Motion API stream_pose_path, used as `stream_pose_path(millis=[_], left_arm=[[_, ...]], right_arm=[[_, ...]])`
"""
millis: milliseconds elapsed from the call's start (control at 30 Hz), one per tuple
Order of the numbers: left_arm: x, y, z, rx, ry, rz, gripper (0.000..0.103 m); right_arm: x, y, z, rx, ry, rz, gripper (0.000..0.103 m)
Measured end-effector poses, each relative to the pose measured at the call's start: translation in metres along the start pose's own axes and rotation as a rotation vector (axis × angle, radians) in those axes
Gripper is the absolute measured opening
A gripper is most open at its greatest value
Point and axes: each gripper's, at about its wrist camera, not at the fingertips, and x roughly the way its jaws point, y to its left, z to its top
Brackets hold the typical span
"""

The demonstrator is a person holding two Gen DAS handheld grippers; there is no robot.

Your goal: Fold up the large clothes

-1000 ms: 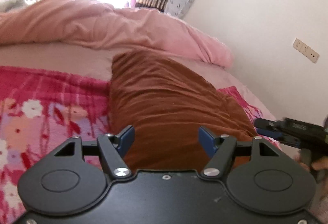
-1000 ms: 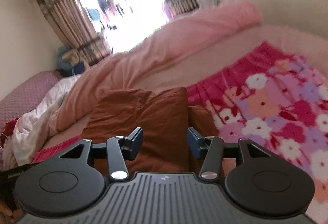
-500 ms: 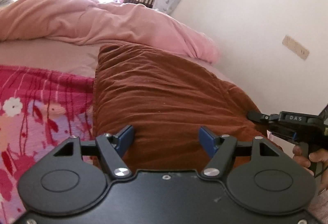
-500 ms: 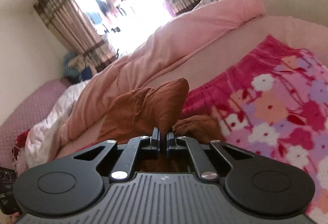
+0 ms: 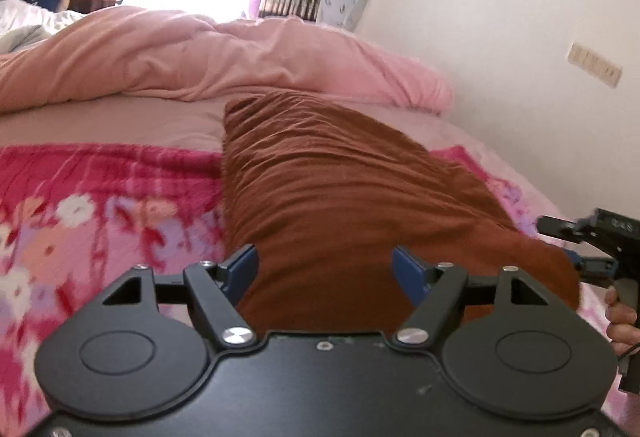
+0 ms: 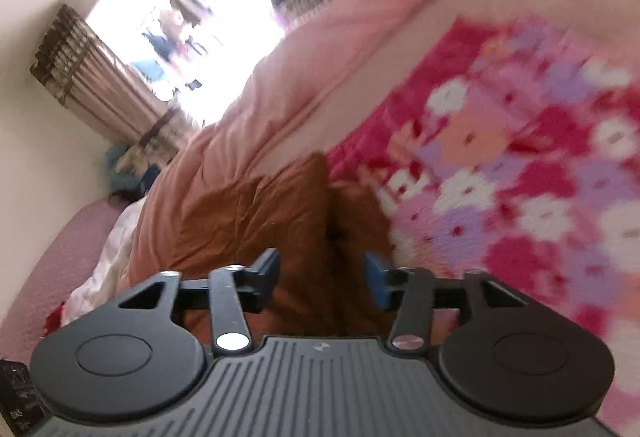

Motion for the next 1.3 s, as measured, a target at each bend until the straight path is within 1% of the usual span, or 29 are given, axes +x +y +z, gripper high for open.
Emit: stream_pose_path(millis=[67,100,133,200,267,333,367,433,500,533,567,600,667,700,733,767,800,867,933,967,1000,1100,1200,1233,1267,1300], left_arm=[[-0.026,0.01,-0.02,-0.031,-0.017,-0.01,0.075],[-0.035,0.014,-0.031,-0.045,-0.016,-0.009,0.075],[-0.044,0.016,-0.043,-0.055,-0.012,0.007,0.075],[-0.052,0.016,-0.059,-0.039,-0.009,0.035,0.072],[-0.051,0.013,-0.07,-0.021,0.016,0.047,0.07],[-0.044,0.011,-0.076,-0.022,0.048,0.032,0.07],[-0.039,0.008,-0.079,-0.009,0.058,0.041,0.07],[-0.026,0.003,-0.083,0.021,0.074,0.101,0.068],[-0.014,0.001,-0.083,0.039,0.092,0.136,0.066],[-0.012,0.001,-0.085,0.036,0.091,0.144,0.053],[-0.009,0.001,-0.085,0.032,0.095,0.144,0.035],[-0.007,0.002,-0.085,0.014,0.105,0.12,0.031],[-0.009,0.004,-0.084,-0.024,0.099,0.115,0.029],[-0.011,0.005,-0.082,-0.033,0.093,0.111,0.027],[-0.014,0.007,-0.081,-0.05,0.084,0.105,0.025],[-0.018,0.009,-0.079,-0.068,0.076,0.101,0.022],[-0.023,0.012,-0.077,-0.093,0.067,0.097,0.022],[-0.03,0.021,-0.073,-0.155,0.047,0.074,0.02],[-0.031,0.03,-0.072,-0.21,0.055,0.047,0.021],[-0.027,0.034,-0.074,-0.221,0.07,0.047,0.021],[-0.019,0.039,-0.075,-0.227,0.087,0.056,0.021],[0.001,0.046,-0.082,-0.245,0.13,0.063,0.021],[0.005,0.045,-0.082,-0.243,0.133,0.062,0.021],[0.003,0.044,-0.081,-0.231,0.137,0.059,0.023],[-0.001,0.042,-0.08,-0.219,0.138,0.061,0.028],[-0.007,0.04,-0.079,-0.205,0.137,0.064,0.031]], right_arm=[[-0.032,0.003,-0.012,-0.042,-0.041,-0.024,0.077],[-0.047,0.001,-0.02,-0.039,-0.051,-0.03,0.077],[-0.058,-0.004,-0.029,-0.017,-0.052,-0.023,0.077],[-0.07,-0.019,-0.041,0.057,-0.026,0.009,0.077],[-0.071,-0.029,-0.053,0.13,-0.011,0.061,0.077],[-0.066,-0.031,-0.061,0.165,-0.007,0.1,0.077],[-0.059,-0.029,-0.062,0.171,0.0,0.1,0.077],[-0.045,-0.024,-0.063,0.176,0.019,0.082,0.077],[-0.037,-0.018,-0.063,0.167,0.003,0.078,0.077],[-0.035,-0.014,-0.063,0.165,-0.005,0.07,0.077],[-0.033,-0.011,-0.064,0.17,-0.014,0.061,0.077],[-0.032,-0.008,-0.064,0.166,-0.018,0.061,0.077],[-0.028,-0.003,-0.063,0.158,-0.019,0.051,0.077],[-0.028,0.002,-0.062,0.145,-0.021,0.043,0.073],[-0.027,0.006,-0.06,0.126,-0.029,0.038,0.067],[-0.03,0.01,-0.059,0.109,-0.041,0.032,0.041],[-0.033,0.014,-0.057,0.095,-0.055,0.036,0.028],[-0.045,0.017,-0.053,0.095,-0.083,0.066,0.023],[-0.053,0.018,-0.051,0.076,-0.111,0.085,0.023],[-0.052,0.015,-0.053,0.074,-0.11,0.072,0.023],[-0.048,0.009,-0.056,0.084,-0.095,0.054,0.023],[-0.024,-0.023,-0.076,0.173,-0.029,0.023,0.022],[-0.015,-0.041,-0.087,0.213,-0.037,0.063,0.023],[-0.015,-0.042,-0.086,0.22,-0.038,0.073,0.023],[-0.016,-0.04,-0.085,0.216,-0.037,0.071,0.025],[-0.018,-0.037,-0.083,0.2,-0.039,0.066,0.031]])
